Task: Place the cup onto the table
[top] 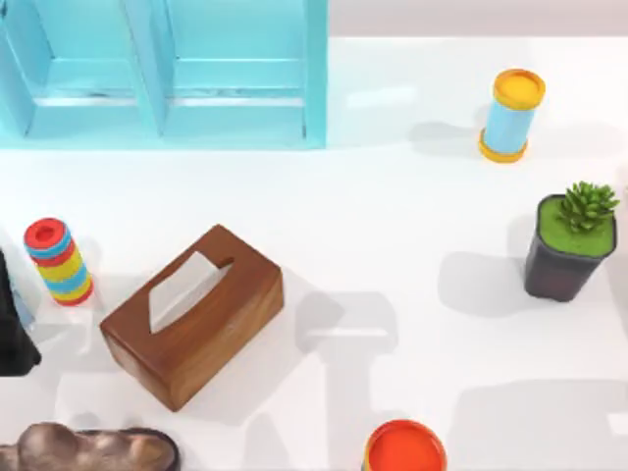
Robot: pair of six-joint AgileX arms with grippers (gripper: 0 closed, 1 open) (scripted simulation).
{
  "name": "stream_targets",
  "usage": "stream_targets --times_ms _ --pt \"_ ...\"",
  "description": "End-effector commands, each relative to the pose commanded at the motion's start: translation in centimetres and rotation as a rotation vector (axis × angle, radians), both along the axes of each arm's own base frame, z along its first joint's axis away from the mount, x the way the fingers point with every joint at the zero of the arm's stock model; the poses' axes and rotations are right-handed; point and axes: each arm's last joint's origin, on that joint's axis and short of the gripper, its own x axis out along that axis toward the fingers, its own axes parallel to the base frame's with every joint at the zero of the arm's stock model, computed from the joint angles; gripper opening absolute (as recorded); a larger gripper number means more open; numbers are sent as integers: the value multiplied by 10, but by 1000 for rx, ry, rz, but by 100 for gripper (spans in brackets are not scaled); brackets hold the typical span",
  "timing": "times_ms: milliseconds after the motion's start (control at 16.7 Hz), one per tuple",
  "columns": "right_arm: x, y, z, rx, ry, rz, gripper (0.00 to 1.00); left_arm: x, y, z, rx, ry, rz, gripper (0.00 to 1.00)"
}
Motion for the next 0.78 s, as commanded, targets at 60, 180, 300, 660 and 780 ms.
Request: stream_targets --times_ms 60,180,300,660,780 --pt "0 1 1 0 -1 0 0 0 0 0 0 0 0 100" --pt "0 1 1 0 -1 0 0 0 0 0 0 0 0 100" --pt "0 0 0 3 4 -5 0 0 0 0 0 0 0 100" --pt "42 27 27 9 -42 -25 0 0 0 0 0 0 0 100" --pt "66 47 40 19 -57 -34 0 0 0 0 0 0 0 100"
